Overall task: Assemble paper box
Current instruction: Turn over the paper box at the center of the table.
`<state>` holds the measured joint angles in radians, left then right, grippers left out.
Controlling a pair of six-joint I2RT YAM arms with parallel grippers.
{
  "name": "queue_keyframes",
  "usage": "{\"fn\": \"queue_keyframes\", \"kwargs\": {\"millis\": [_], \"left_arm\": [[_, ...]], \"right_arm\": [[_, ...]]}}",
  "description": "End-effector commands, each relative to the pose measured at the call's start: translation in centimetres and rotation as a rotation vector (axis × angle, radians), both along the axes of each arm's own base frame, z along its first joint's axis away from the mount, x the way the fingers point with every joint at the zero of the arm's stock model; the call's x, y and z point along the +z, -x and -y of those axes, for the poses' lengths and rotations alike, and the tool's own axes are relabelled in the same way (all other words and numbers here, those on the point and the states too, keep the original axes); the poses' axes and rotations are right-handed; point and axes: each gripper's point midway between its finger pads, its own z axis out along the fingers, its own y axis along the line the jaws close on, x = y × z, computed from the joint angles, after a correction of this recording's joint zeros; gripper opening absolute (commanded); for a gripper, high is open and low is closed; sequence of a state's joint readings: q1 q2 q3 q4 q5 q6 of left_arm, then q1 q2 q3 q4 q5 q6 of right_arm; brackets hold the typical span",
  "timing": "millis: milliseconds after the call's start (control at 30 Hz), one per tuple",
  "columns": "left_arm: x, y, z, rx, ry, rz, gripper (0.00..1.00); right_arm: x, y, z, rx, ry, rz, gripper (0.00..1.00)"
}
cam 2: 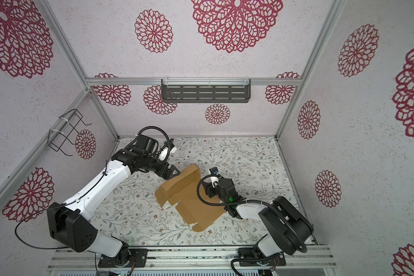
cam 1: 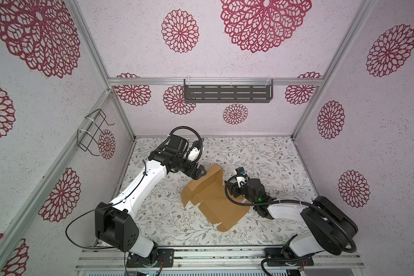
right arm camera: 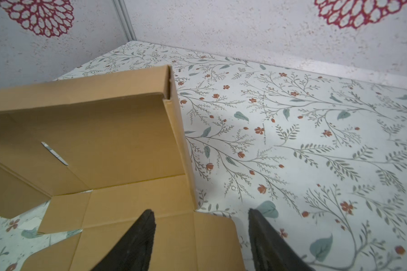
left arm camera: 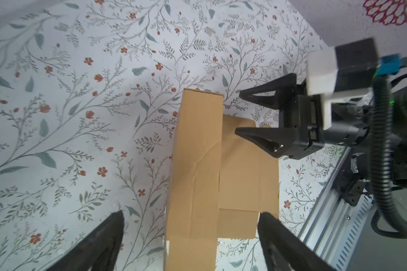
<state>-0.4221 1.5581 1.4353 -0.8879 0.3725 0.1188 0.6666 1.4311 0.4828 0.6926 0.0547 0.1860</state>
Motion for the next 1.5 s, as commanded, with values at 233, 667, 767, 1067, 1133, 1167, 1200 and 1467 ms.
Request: {"fn": "queue_keyframes", "kwargs": {"millis": [233,667,767,1067,1133,1167,1200,1467], "left_arm": [[-2.7,-0.6,1.8,-0.030,-0.095,-0.089,1.00],[-5.9,-1.5,1.8,0.005,-0.139,-0.159,0.95],[-5.9,-1.7,1.4,0.018,-0.147,-0.156,0.94],[-5.4,-3.8,-1.1,0.154,-0.069,-0.185,0.89],[-5.6,-4.2,-1.6,0.181,-0.049,-0.202,0.88],[-5.7,-4.4,-1.9,0.191,-0.044,-0.210,0.88],[-5.8,-4.4,-2.2,0.200,-0.039,-0.216,0.88],[-6.4,-4.8,-3.3,0.247,-0.005,-0.247,0.87]], "right_arm": [[-2.1,3.7,4.1,-0.246,-0.151,-0.390,0.67],[-2.2,6.1,6.0,-0.315,-0.240,-0.460,0.70],[-2.7,6.4,6.4,-0.335,-0.236,-0.477,0.70],[-3.3,6.5,5.8,-0.331,-0.269,-0.521,0.70],[-3.4,6.6,5.7,-0.332,-0.278,-0.534,0.70],[-3.5,6.6,5.8,-0.343,-0.279,-0.542,0.70],[-3.4,6.7,5.9,-0.356,-0.286,-0.552,0.70],[-1.5,7.4,5.0,-0.312,-0.426,-0.568,0.71]]}}
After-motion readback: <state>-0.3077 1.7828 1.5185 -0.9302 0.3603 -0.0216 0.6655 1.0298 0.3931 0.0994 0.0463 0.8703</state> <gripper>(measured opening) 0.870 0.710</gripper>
